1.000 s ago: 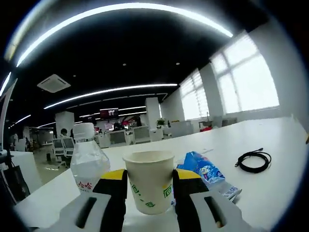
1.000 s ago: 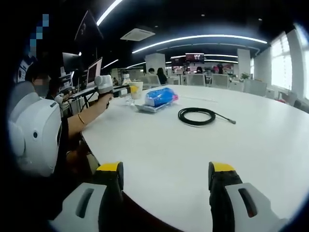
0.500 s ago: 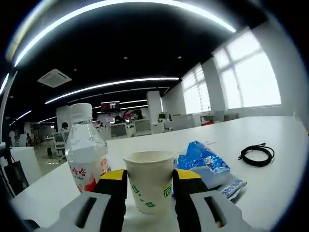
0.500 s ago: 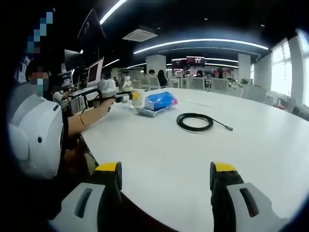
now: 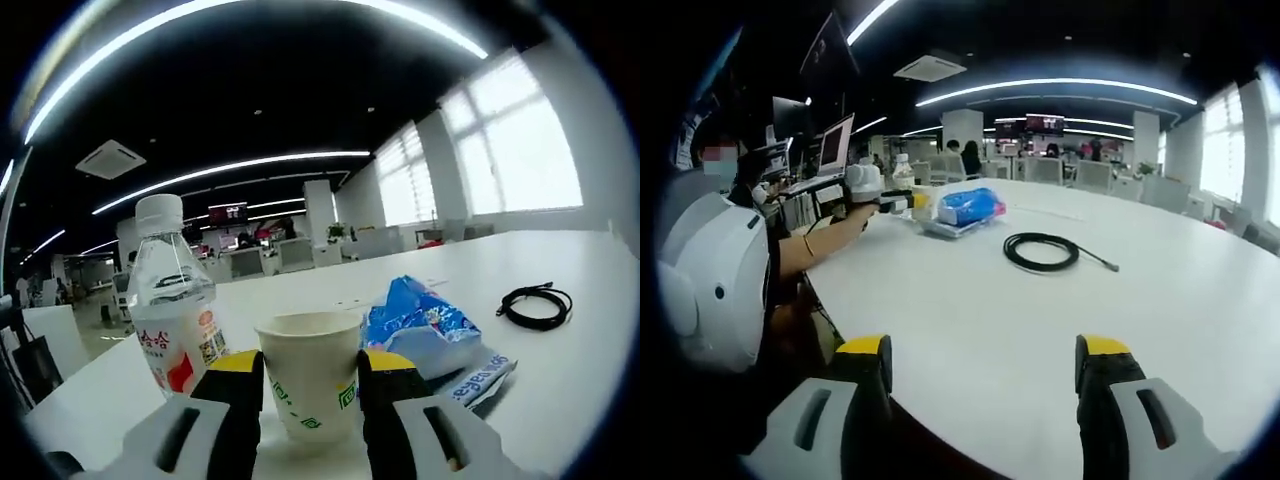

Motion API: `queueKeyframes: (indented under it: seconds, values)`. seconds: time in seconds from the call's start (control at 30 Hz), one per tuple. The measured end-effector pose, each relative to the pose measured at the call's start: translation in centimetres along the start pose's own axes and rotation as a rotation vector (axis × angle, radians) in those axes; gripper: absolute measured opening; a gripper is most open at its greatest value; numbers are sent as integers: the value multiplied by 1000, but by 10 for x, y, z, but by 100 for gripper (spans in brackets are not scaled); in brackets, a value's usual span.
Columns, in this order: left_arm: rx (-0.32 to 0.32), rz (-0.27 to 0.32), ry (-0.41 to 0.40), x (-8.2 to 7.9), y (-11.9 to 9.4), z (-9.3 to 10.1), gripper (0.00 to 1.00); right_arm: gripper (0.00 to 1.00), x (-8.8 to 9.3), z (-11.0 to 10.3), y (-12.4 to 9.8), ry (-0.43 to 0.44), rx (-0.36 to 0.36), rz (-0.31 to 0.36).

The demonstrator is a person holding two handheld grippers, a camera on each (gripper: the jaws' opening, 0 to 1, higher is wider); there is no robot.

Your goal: Arrange the tabletop items into an orderly group along one side of the table until the central work area is clear of visible clutter.

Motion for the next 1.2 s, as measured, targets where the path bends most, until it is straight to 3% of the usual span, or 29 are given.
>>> queueKeyframes:
  seconds: [0.37, 0.7, 0.97, 1.2]
  values:
    - [-19, -24, -61, 11, 1, -5, 36, 71, 4, 2, 1, 15, -2, -4]
    - [-7, -79, -55, 17, -1, -5, 36, 71, 5, 1, 1, 18, -5, -5]
    - [-15, -66, -67, 5, -10, -6, 44, 72, 6, 1, 1, 21, 1, -6]
    - [2, 6, 23, -17, -20, 2, 44, 72, 6, -1, 2, 17, -9, 1]
Point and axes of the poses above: the point that each gripper's makers call its tool centre point, and the gripper's own axes: y roughly forward along the fingers, z roughly to its right, x roughly out of its underside, the point moved 7 cm from there along -y, roughly backward along the fingers, and after that the axes turned 11 degrees about z, right-handed, at the moved point
